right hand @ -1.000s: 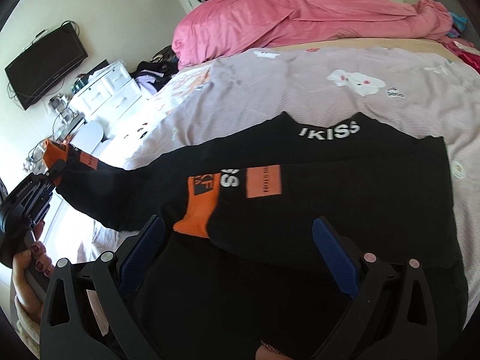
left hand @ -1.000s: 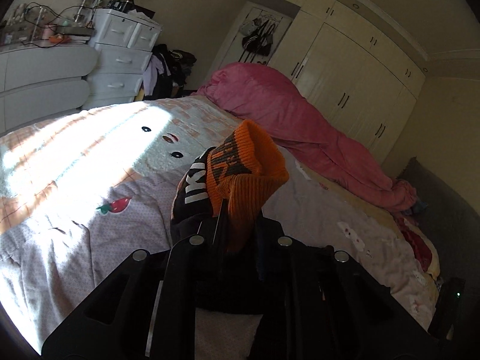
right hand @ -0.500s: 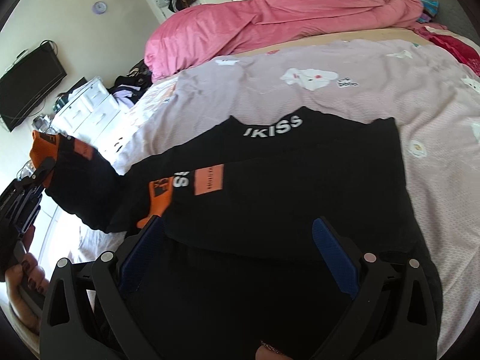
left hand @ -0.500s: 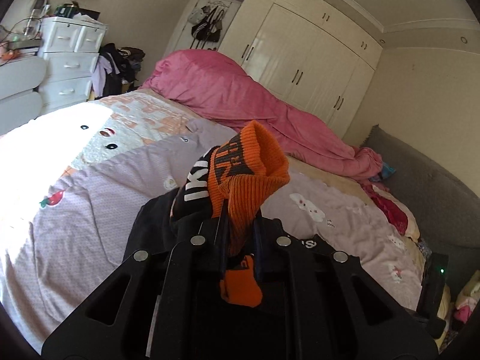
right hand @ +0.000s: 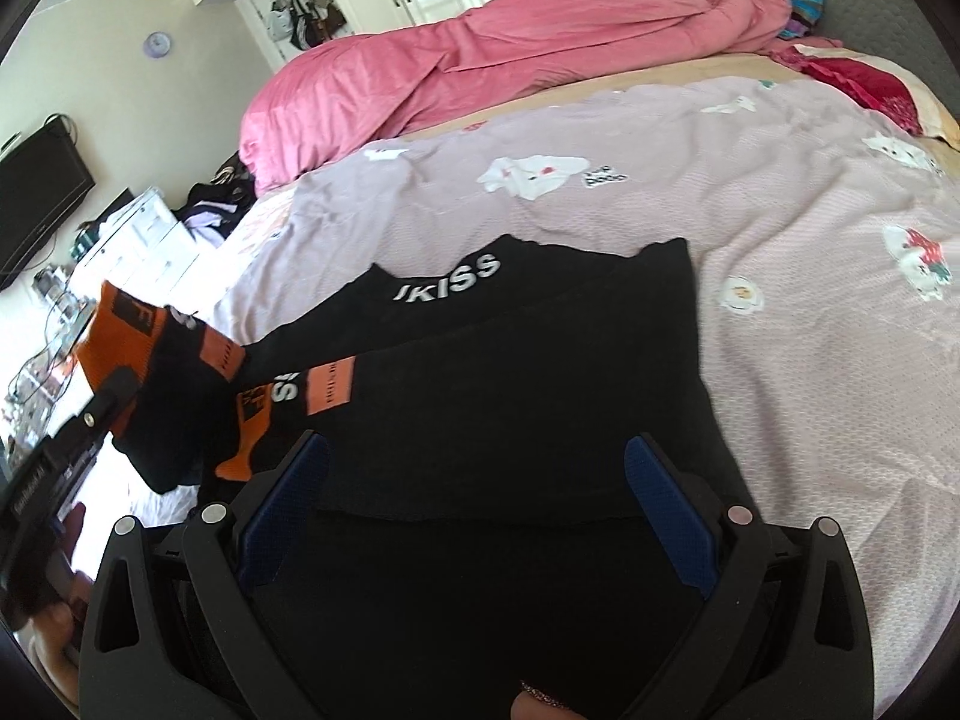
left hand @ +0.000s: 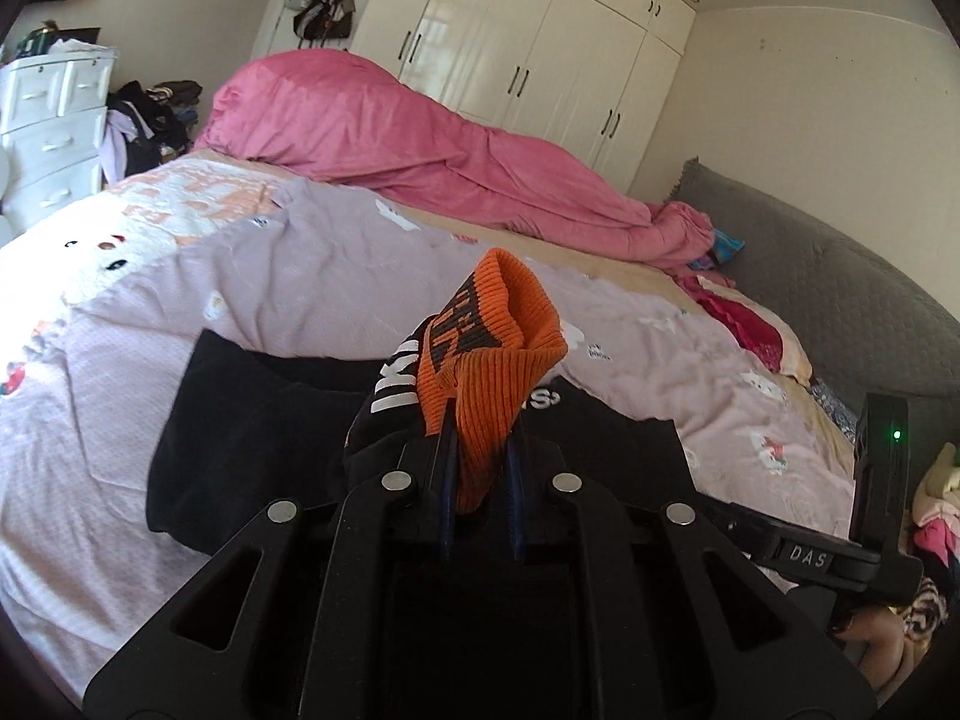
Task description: Fold small clothes
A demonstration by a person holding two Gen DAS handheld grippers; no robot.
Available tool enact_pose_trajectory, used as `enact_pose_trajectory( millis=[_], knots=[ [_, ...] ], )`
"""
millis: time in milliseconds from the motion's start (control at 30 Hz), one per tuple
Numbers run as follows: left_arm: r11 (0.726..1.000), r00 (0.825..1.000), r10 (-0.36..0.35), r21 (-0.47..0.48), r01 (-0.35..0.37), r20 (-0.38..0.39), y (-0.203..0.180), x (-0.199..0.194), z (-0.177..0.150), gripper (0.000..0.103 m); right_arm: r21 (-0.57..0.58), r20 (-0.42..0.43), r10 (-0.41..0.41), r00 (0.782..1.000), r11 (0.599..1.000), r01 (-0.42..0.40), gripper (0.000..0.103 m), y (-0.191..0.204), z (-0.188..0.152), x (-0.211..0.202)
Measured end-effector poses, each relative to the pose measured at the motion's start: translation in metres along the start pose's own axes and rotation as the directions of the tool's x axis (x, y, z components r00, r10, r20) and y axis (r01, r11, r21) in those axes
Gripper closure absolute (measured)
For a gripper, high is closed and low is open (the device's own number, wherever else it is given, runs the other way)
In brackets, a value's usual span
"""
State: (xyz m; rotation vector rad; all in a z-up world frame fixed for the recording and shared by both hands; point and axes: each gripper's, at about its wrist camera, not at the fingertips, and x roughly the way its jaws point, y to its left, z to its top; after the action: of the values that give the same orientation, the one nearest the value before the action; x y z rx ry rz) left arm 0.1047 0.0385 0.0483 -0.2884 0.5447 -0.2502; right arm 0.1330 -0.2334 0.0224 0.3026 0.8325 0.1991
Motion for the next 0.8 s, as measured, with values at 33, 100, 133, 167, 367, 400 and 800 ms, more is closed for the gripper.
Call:
enact_pose_trajectory(
  millis=[33, 100, 133, 167, 367, 400, 800],
  knots=[
    [1.0, 1.0, -0.005, -0.003, 0.005, -0.011, -0.001, 0.003, -0.002, 0.096, 0.005, 0.002, -0.003, 1.0, 1.0, 0.003, 0.005, -0.002, 0.0, 0.0],
    [1.0, 1.0, -0.012, -0.008, 0.012, -0.028, -0.002, 0.009, -0.004, 0.096, 0.014, 0.006, -0.009, 1.0, 1.0, 0.009, 0.005, -0.007, 0.001, 0.0],
    [1.0, 0.999, -0.016, -0.01, 0.015, -0.035, -0.002, 0.011, -0.005, 0.096, 0.02, 0.008, -0.01, 1.0, 1.0, 0.01, 0.005, -0.009, 0.002, -0.001],
    [1.0, 0.999, -0.02, -0.01, 0.019, -0.043, -0.003, 0.014, -0.006, 0.096, 0.025, 0.009, -0.011, 1.0, 1.0, 0.011, 0.005, -0.01, 0.002, -0.001],
    [0.998, 0.994, -0.06, -0.026, 0.058, -0.088, -0.003, 0.028, -0.013, 0.092, 0.042, 0.017, -0.019, 1.0, 0.999, 0.018, 0.005, -0.016, 0.003, -0.003],
    [0.997, 0.992, -0.075, -0.03, 0.072, -0.098, -0.003, 0.03, -0.014, 0.086, 0.044, 0.017, -0.018, 1.0, 0.999, 0.017, 0.005, -0.016, 0.003, -0.003],
    [0.986, 0.992, -0.115, -0.131, 0.107, -0.051, 0.02, 0.018, -0.007, 0.059, 0.044, -0.031, 0.027, 0.999, 0.999, -0.026, 0.005, -0.002, 0.0, 0.015]
  ],
)
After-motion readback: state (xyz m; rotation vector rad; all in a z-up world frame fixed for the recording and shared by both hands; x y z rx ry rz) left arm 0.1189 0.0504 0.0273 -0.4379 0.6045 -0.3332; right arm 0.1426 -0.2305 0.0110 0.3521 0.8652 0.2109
